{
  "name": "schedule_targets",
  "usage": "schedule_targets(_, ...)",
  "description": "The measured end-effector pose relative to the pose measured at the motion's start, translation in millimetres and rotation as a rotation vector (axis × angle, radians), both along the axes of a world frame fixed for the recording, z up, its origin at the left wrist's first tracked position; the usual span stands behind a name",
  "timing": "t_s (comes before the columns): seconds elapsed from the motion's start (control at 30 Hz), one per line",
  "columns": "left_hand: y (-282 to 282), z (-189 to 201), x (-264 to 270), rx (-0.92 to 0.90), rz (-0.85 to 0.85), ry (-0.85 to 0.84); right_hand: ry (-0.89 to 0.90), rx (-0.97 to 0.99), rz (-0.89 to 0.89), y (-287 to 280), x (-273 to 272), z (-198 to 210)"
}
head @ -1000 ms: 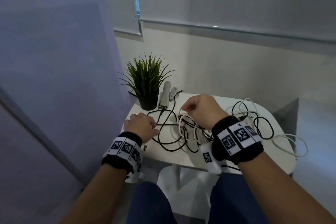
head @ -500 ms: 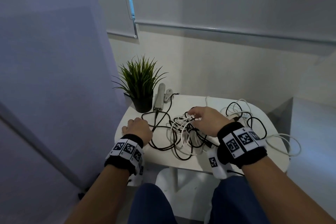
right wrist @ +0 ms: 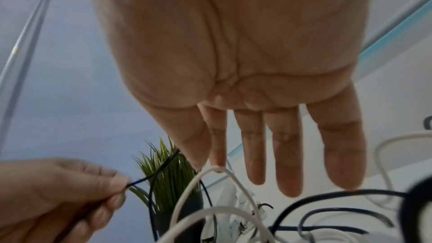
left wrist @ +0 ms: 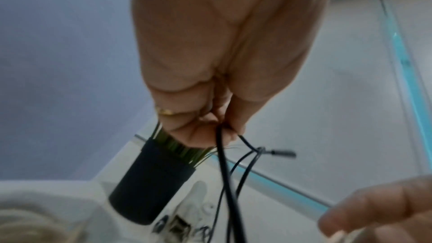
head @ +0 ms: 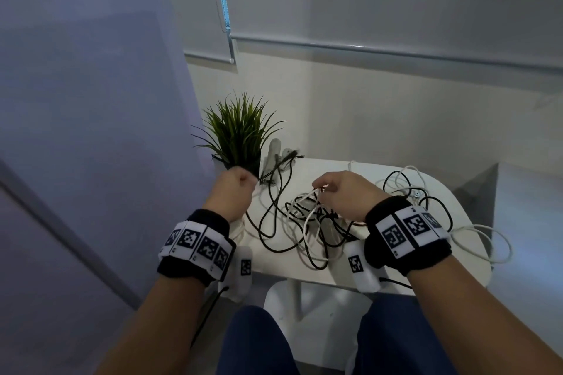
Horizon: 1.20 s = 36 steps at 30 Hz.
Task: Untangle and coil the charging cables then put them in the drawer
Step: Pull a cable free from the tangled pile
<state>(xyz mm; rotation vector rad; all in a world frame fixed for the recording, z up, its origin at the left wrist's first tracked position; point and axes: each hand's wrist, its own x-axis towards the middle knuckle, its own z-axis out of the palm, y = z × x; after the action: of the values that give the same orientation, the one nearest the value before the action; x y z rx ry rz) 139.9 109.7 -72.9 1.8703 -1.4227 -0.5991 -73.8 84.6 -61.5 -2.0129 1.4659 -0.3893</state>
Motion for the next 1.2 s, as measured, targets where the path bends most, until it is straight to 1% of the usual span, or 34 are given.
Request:
schedule_targets(0.1,5.6,21.7,-11.2,-0.194,-0.037,0.314,-0.118,-0.073,-0.024,1.5,6.7,8.0)
schedule_targets(0.2,8.3,34.1,-18.1,-0.317,-0.081,0.493,-0.293,-0.170,-0.098,1.2,13.0,15.9)
schedule_targets(0.3,10.2,38.2,-21.1,-0.372,-0.109,0.534,-0.457,-0.255,-0.212,-1.6,14.0,19.6)
schedule_targets(0.37,11.4,38.3,-21.6,-0.392,-0.130,0.529,-0.513,-0.293,-0.235,-1.9,11.5,22.1)
schedule_targets(0.5,14.2,38.1,-24.6,-0.447,-0.199,0.570,-0.393,-0.295,-0.088,-4.1,8.2,22.1)
schedule_targets(0.57,14.4,36.8,-24.5,-0.439,-0.221,0.577,-0.415,-0.291,-0.084,-6.2,7.0,20.5)
schedule_targets(0.63,15.0,32.4,-20.8,-0.391,-0.227,0.491,-0.468,-0.305,-0.142,-7.0,3.5,22.0)
schedule_targets(0.67,14.9,29.3,-16.5,-0.347,-0.216,0.397,-0.481,-0.323,-0.187,-7.9,0.6,24.2)
schedule_targets(0.73,15.3,20.1,-3.9,-0.197,-0.162,0.120,-0.481,-0.370,-0.294,-10.5,-7.5,29.4)
schedule_targets(0.8,17.5,8.5,9.8,0.024,-0.090,-0.190,-0.498,-0.422,-0.383,-12.8,-15.5,35.3)
schedule_targets(0.83,19.1,2.9,15.1,0.129,-0.062,-0.305,-0.513,-0.441,-0.414,-13.3,-18.3,37.8)
schedule_targets(0.87,20.6,-2.5,18.7,0.224,-0.044,-0.376,-0.532,-0.451,-0.437,-13.8,-20.2,40.2)
schedule_targets(0.93,22.9,-11.7,20.5,0.370,-0.059,-0.412,-0.573,-0.454,-0.465,-14.5,-21.7,44.1)
schedule_targets(1.0,22.6,-19.6,19.0,0.436,-0.113,-0.416,-0.627,-0.454,-0.489,-15.2,-21.9,49.0)
schedule_targets(1.1,18.0,-25.2,15.7,0.404,-0.173,-0.451,-0.721,-0.436,-0.505,-16.6,-21.1,56.7)
schedule_targets(1.2,13.0,-25.8,15.1,0.387,-0.209,-0.455,-0.775,-0.448,-0.483,-16.7,-20.4,63.0)
